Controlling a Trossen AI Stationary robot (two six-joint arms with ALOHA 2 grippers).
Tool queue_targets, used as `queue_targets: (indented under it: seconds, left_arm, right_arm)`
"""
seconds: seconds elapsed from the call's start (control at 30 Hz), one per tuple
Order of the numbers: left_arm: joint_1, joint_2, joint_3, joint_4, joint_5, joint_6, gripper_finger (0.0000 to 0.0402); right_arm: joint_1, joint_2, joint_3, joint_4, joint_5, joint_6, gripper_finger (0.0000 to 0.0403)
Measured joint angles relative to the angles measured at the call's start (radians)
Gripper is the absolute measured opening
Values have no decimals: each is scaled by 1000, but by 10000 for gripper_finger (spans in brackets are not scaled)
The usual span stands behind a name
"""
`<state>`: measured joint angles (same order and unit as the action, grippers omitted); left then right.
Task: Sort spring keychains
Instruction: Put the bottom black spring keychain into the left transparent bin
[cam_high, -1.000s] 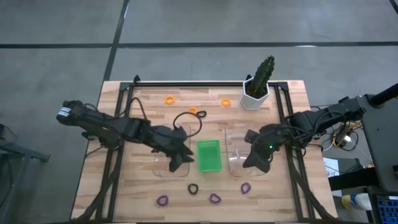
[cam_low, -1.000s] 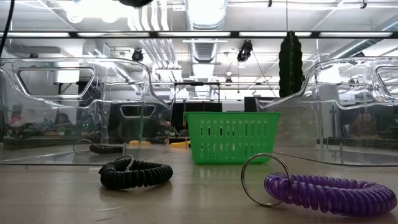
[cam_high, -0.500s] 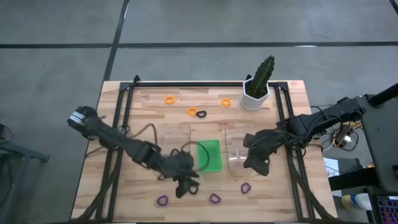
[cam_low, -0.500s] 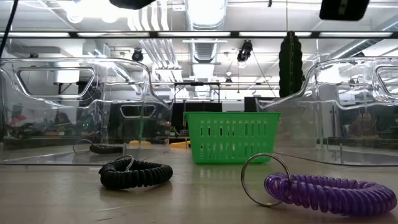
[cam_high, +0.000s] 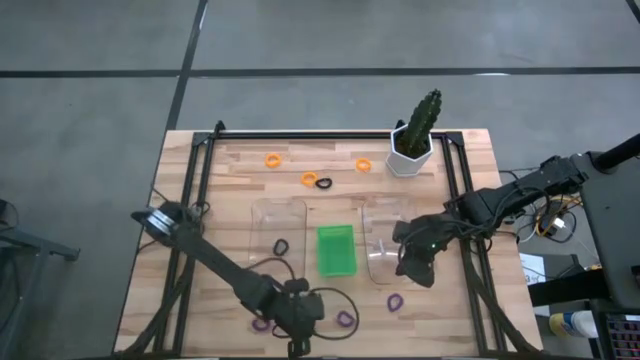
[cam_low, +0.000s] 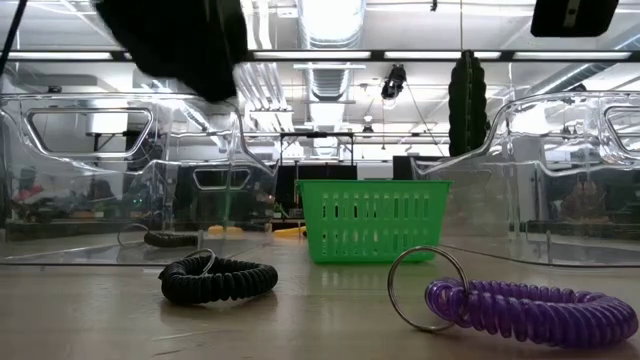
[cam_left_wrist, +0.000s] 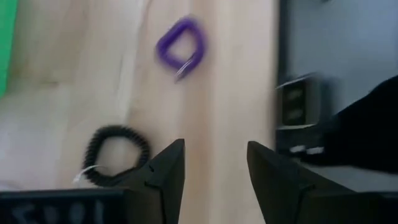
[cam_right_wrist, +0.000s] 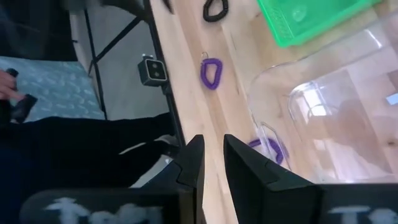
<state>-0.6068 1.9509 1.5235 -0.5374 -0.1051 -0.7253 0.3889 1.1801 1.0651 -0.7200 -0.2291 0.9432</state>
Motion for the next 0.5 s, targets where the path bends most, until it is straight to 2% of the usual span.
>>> queue_targets:
  seconds: [0.2, 0.5]
  left_arm:
    - [0, 65, 51, -72, -4, 54, 165]
    - [15, 62, 35, -129, -9, 74, 165]
  right_arm:
    - [1, 0, 10, 2, 1, 1, 57]
    - [2, 0, 10, 2, 2, 25, 57]
